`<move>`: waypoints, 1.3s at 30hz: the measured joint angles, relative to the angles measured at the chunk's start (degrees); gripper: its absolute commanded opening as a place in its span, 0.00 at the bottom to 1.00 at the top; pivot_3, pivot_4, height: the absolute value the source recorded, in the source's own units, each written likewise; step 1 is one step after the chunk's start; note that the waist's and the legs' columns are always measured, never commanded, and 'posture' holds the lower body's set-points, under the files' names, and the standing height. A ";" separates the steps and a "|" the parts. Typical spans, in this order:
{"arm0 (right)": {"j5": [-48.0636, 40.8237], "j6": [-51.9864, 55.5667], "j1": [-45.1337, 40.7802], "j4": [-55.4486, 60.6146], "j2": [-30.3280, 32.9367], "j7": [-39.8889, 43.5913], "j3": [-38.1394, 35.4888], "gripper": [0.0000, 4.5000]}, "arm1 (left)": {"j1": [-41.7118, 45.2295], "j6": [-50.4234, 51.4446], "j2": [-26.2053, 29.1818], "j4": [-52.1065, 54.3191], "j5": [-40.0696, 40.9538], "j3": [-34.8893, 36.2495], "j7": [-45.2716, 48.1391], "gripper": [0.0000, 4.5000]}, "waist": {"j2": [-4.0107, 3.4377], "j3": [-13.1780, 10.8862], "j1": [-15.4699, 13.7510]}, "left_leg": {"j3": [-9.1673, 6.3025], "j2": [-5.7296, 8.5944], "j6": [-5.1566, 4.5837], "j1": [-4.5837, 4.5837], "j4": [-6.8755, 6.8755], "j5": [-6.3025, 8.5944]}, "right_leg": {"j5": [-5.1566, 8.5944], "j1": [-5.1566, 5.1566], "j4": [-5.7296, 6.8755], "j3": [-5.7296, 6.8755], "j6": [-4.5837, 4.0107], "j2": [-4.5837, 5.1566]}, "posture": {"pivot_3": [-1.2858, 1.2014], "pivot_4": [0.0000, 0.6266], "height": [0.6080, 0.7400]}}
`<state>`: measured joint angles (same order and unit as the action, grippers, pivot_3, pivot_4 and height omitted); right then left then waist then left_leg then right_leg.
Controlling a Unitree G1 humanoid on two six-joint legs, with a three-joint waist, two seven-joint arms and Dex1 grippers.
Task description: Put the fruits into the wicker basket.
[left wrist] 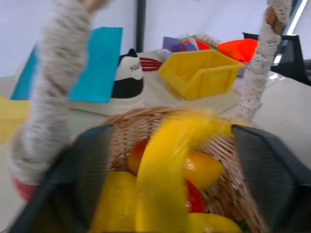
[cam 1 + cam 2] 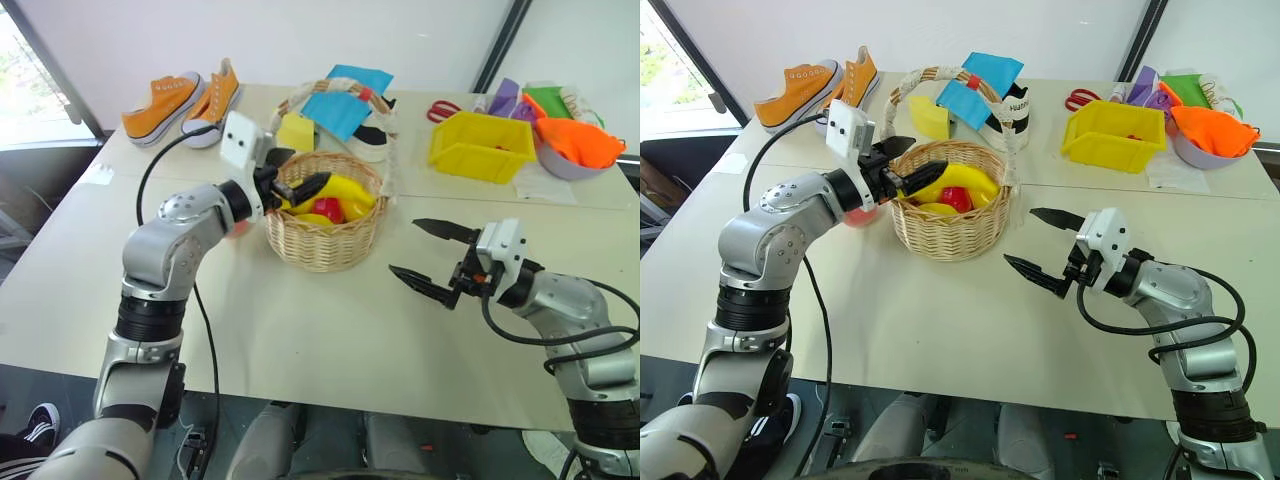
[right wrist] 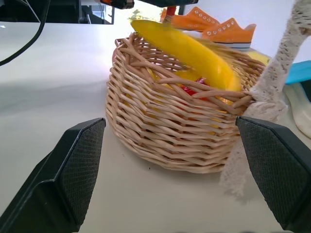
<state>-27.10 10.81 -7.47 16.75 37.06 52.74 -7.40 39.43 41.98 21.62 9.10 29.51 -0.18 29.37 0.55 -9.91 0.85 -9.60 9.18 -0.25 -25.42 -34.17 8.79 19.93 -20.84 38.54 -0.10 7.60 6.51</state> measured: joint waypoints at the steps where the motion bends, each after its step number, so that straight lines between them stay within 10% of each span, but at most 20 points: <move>1: 0.00 0.00 -0.08 -0.06 0.00 -0.01 0.06 1.00 | -0.79 0.01 0.05 0.88 0.63 0.05 0.81 0.99 | 0.00 0.00 0.00 | 0.00 0.00 0.00 0.00 0.00 0.00 | 0.00 0.00 0.00 0.00 0.00 0.00 | 0.52 0.24 1.00; 8: 0.11 -0.58 -1.59 -1.56 -0.02 0.29 0.38 1.00 | -6.37 0.74 3.65 9.87 8.24 3.95 6.81 0.99 | 0.00 0.00 0.04 | -0.01 -0.01 0.00 0.01 0.01 0.00 | 0.00 -0.05 0.00 -0.01 -0.01 0.00 | 0.52 0.24 1.00; 19: -0.78 0.21 0.52 -0.32 -0.14 0.85 0.47 1.00 | -20.87 0.59 15.99 6.16 19.47 29.83 9.86 0.99 | -0.03 0.02 -0.44 | -0.01 -0.01 -0.01 0.06 0.06 0.01 | 0.02 -0.22 -0.06 -0.06 -0.04 0.02 | 0.52 0.24 1.00; 39: 1.32 0.60 6.25 10.87 -4.18 -5.33 5.87 1.00 | -17.56 -19.83 5.45 -17.29 -4.37 14.61 2.78 0.99 | 0.06 0.06 -0.10 | 0.00 0.00 -0.02 0.04 0.08 0.03 | 0.00 -0.25 -0.05 -0.06 -0.01 0.02 | 0.52 0.24 1.00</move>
<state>-25.78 11.41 -1.22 27.62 32.88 47.41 -1.53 21.87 22.15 27.06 -8.19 25.14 14.43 32.15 0.61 -9.85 0.75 -9.60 9.18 -0.27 -25.38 -34.09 8.82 19.92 -21.09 38.49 -0.16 7.58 6.53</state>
